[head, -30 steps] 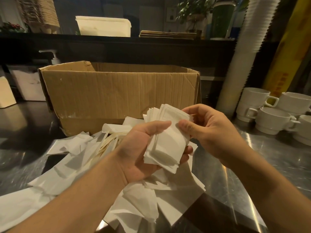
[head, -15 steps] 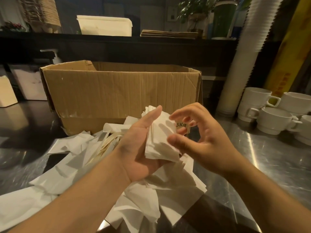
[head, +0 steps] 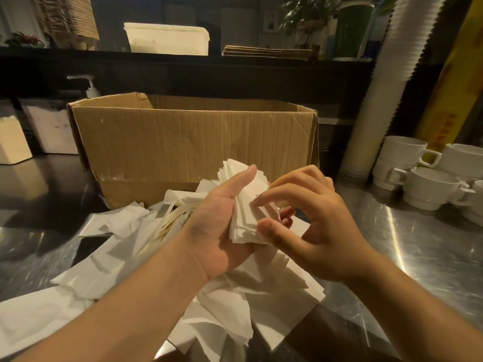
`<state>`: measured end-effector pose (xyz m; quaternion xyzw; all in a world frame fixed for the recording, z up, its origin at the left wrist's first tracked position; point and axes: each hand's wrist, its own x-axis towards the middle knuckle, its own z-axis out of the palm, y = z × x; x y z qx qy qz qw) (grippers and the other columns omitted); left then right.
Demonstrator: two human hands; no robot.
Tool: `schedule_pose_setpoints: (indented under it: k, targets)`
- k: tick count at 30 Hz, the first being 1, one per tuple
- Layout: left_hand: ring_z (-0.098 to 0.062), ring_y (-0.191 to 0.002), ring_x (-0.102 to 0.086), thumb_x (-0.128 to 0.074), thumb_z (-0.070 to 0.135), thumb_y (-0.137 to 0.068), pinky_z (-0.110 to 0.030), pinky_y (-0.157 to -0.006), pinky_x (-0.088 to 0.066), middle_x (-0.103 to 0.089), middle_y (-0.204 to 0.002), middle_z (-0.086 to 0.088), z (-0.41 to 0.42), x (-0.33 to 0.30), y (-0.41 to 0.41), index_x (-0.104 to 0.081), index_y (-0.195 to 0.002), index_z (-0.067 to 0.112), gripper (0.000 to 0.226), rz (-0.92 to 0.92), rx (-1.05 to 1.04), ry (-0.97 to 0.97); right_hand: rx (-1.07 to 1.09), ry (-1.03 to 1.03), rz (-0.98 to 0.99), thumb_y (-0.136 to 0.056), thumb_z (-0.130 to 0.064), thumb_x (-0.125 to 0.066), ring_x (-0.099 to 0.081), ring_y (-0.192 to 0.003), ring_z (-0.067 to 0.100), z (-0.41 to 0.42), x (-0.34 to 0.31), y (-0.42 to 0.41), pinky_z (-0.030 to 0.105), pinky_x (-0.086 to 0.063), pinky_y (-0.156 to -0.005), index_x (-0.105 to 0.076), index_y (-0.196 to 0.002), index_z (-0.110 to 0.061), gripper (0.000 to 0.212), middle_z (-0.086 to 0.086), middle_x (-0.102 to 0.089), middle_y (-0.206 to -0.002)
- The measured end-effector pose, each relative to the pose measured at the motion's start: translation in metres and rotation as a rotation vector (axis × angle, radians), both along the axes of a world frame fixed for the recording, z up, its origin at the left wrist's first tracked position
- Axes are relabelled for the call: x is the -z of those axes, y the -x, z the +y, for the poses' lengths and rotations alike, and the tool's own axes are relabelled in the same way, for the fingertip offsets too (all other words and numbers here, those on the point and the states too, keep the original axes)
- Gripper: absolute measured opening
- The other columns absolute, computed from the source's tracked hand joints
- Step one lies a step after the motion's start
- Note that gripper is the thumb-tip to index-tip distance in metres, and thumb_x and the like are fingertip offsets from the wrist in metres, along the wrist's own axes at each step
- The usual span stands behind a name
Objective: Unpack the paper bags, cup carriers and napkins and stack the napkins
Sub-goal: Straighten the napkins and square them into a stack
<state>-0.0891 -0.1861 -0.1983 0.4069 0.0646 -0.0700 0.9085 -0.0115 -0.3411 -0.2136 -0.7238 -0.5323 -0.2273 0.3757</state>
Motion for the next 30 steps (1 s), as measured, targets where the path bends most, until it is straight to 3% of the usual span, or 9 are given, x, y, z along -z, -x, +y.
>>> schedule_pose_setpoints:
  k: [6,11,16,19,22,30]
  targets:
    - [-0.029,-0.097,-0.069,-0.063,0.053,-0.095,-0.04,-0.075,-0.059,-0.07,-0.113,-0.014,0.001,0.001,-0.002,-0.049,-0.151,0.015,0.069,-0.02,0.011,0.023,0.031,0.038,-0.079,-0.086,-0.059,-0.067,-0.048,-0.112,0.005,-0.001,-0.001,-0.002,0.047,-0.043,-0.094,-0.068,-0.105,-0.044,0.024,-0.032,-0.055,-0.108]
    - [-0.028,-0.096,-0.064,-0.063,0.05,-0.092,-0.042,-0.09,-0.052,-0.067,-0.111,-0.016,-0.002,-0.001,-0.001,-0.056,-0.142,0.01,0.064,0.0,-0.023,0.043,0.054,0.041,-0.145,-0.08,-0.044,-0.074,-0.048,-0.11,0.004,-0.002,-0.001,-0.004,0.05,-0.041,-0.096,-0.07,-0.108,-0.039,0.028,-0.024,-0.059,-0.11]
    - [-0.025,-0.083,-0.065,-0.067,0.047,-0.087,-0.039,-0.08,-0.057,-0.067,-0.095,-0.015,-0.002,-0.002,0.0,-0.061,-0.132,0.002,0.065,-0.002,0.012,0.082,0.11,0.002,-0.195,-0.083,-0.032,-0.074,-0.048,-0.106,0.004,-0.002,0.001,-0.007,0.049,-0.043,-0.093,-0.069,-0.109,-0.032,0.026,-0.017,-0.065,-0.107]
    - [-0.026,-0.085,-0.064,-0.07,0.045,-0.084,-0.04,-0.083,-0.056,-0.066,-0.099,-0.013,-0.001,-0.001,-0.001,-0.059,-0.137,0.002,0.069,-0.004,0.014,0.096,0.105,-0.048,-0.15,-0.093,-0.037,-0.063,-0.047,-0.1,-0.003,-0.001,0.003,-0.007,0.047,-0.045,-0.088,-0.069,-0.106,-0.032,0.016,-0.027,-0.058,-0.101]
    - [-0.026,-0.089,-0.06,-0.073,0.044,-0.082,-0.041,-0.095,-0.048,-0.057,-0.112,-0.015,0.0,0.0,-0.001,-0.054,-0.143,0.004,0.076,0.002,0.002,0.118,0.098,-0.066,-0.091,-0.097,-0.049,-0.054,-0.048,-0.099,-0.007,0.0,0.003,-0.008,0.046,-0.047,-0.086,-0.07,-0.102,-0.032,0.024,-0.034,-0.051,-0.099]
    - [-0.026,-0.089,-0.061,-0.068,0.047,-0.086,-0.042,-0.095,-0.046,-0.062,-0.107,-0.015,-0.001,-0.002,0.0,-0.055,-0.145,0.008,0.072,-0.005,-0.023,0.077,0.098,-0.107,-0.113,-0.096,-0.042,-0.057,-0.053,-0.095,0.003,0.002,0.006,-0.011,0.051,-0.053,-0.078,-0.075,-0.099,-0.021,0.027,-0.02,-0.062,-0.098]
